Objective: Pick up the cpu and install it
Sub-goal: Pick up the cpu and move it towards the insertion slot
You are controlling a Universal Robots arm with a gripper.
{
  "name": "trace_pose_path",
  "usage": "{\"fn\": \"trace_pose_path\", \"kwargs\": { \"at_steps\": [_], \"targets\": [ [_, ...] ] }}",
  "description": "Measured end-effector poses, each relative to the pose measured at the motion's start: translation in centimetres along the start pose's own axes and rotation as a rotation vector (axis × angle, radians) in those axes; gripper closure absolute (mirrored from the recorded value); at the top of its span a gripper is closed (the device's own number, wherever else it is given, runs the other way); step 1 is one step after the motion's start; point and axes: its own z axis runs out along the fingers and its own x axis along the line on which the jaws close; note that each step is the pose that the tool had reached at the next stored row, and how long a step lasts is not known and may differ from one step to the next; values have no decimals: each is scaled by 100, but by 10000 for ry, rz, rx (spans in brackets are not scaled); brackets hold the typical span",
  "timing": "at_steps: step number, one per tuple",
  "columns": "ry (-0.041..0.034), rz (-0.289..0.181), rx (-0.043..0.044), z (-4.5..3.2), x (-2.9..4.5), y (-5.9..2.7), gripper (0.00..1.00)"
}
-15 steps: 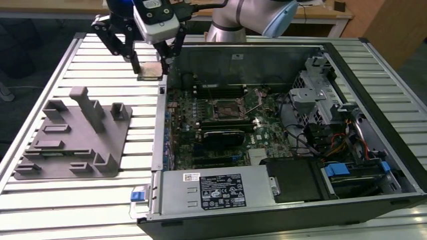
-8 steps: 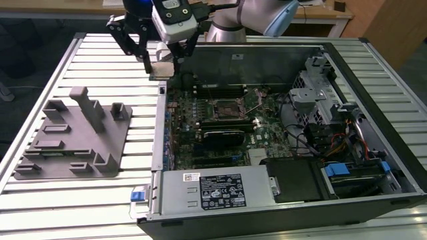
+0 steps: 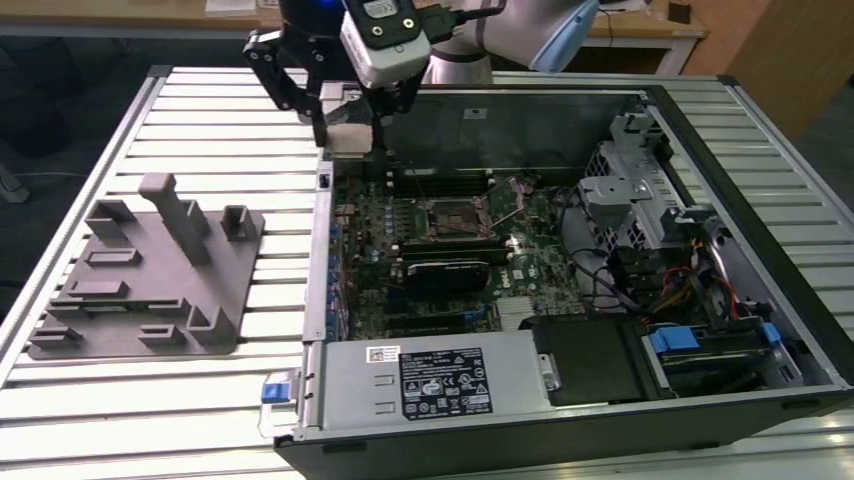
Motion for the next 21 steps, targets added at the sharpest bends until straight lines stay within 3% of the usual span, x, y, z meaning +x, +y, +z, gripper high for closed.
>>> {"fn": "trace_pose_path", "kwargs": {
  "at_steps": [21],
  "targets": [
    [0,-1,0,-1,-598,30,46]
  ]
}}
